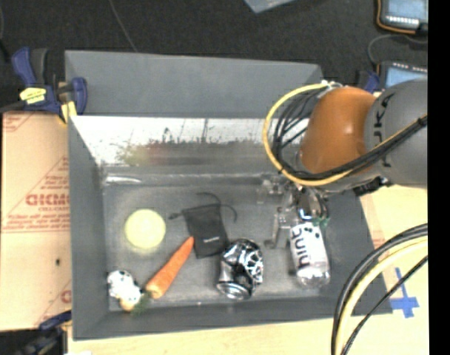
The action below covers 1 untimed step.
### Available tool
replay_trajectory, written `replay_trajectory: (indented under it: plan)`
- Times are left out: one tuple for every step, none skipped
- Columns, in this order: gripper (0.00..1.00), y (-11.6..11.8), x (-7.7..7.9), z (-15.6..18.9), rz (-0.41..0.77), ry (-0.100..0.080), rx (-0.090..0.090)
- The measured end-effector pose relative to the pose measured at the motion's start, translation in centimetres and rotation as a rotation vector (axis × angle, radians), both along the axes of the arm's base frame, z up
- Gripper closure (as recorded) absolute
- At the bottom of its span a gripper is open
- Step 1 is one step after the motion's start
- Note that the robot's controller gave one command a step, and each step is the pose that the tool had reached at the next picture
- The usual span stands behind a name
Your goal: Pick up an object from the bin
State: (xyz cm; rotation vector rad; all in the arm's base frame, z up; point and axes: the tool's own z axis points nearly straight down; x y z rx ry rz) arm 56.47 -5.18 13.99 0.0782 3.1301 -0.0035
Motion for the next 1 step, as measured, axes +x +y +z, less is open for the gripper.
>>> replay_trajectory:
  plan:
    - [0.00, 3.81, -0.51, -4.62, 0.058, 0.008, 0.000]
